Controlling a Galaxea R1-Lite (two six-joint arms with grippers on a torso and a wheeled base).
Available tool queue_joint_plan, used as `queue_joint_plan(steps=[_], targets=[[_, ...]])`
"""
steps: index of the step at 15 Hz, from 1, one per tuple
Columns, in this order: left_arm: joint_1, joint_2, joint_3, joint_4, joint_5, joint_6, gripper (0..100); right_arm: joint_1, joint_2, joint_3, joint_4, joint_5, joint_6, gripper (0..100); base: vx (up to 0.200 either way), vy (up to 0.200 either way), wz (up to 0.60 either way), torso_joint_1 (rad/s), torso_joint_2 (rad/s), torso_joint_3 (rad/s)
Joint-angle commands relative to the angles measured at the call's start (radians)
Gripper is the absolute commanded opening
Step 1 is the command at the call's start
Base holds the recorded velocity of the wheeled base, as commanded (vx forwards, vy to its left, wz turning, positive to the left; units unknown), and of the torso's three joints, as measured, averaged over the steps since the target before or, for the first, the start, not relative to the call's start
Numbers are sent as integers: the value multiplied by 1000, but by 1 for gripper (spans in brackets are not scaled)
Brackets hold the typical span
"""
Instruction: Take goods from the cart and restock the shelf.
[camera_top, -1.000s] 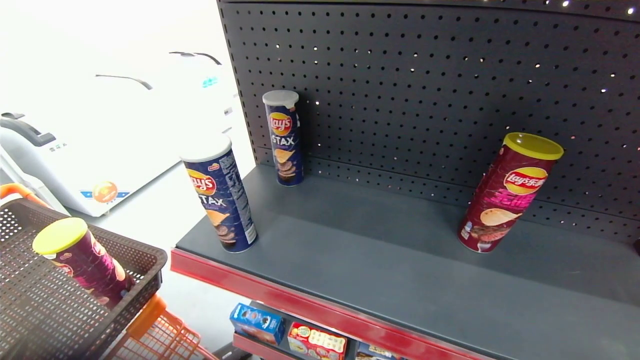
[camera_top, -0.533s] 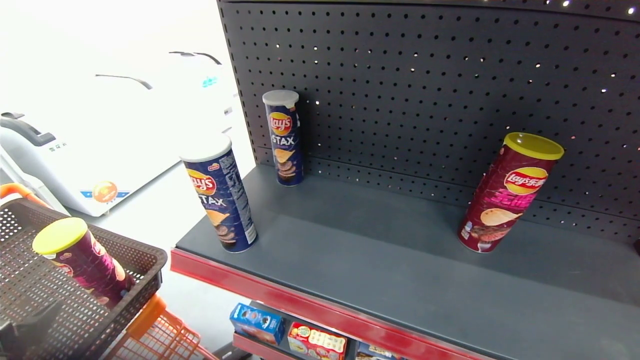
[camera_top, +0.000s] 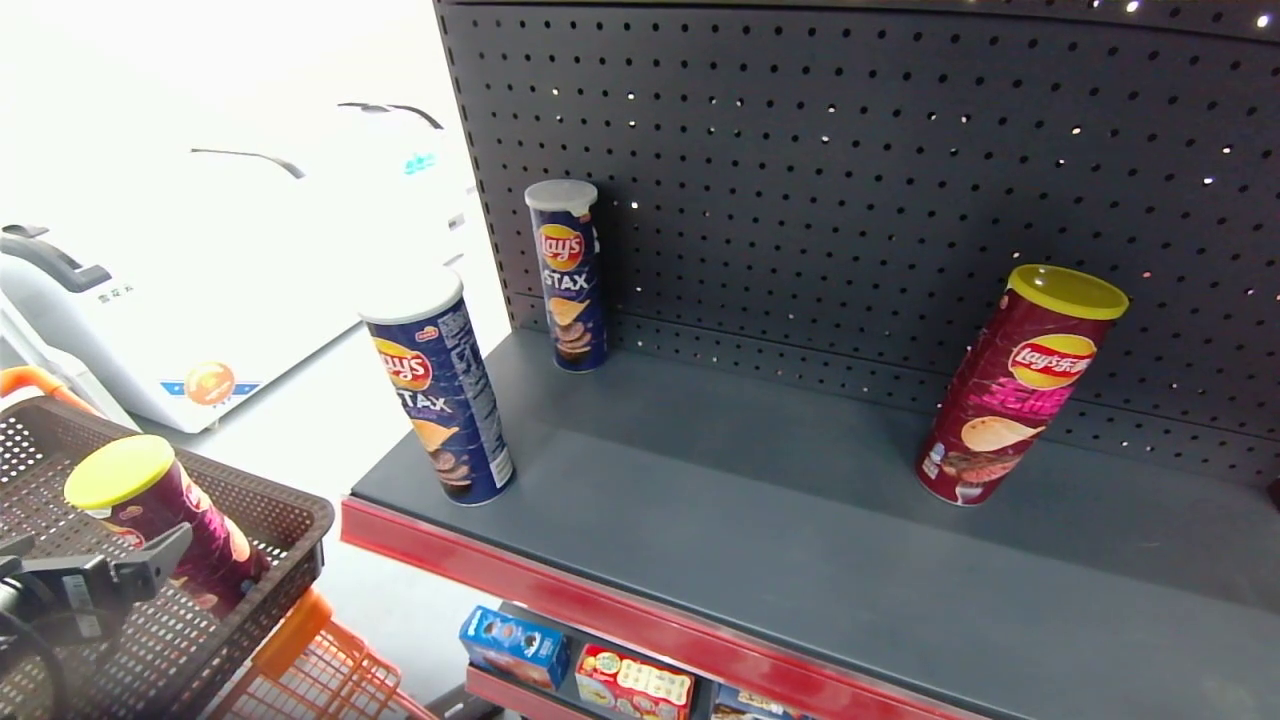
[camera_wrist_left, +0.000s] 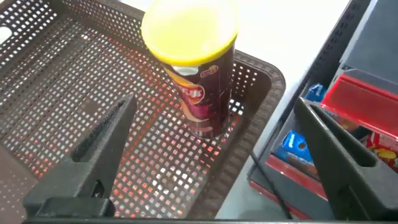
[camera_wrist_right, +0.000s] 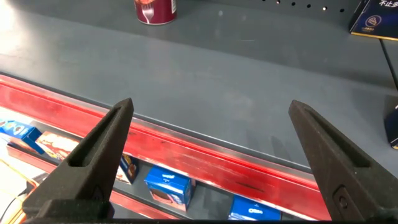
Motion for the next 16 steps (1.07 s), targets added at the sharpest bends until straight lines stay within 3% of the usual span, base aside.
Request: queue_joint_plan(steps=[1,8,10,13,16], targets=[[-4,105,14,-61,0,-2,100,0,1,0,0,0,0,100,0,0,0,0,0,0],[17,352,28,-445,3,-7,100,0,1,0,0,0,0,100,0,0,0,0,0,0],[29,392,28,-496,3,-7,100,0,1,0,0,0,0,100,0,0,0,0,0,0],[28,469,28,-552,3,-68,100,0,1,0,0,0,0,100,0,0,0,0,0,0],[28,538,28,-598,3,-77,100,0,1,0,0,0,0,100,0,0,0,0,0,0]])
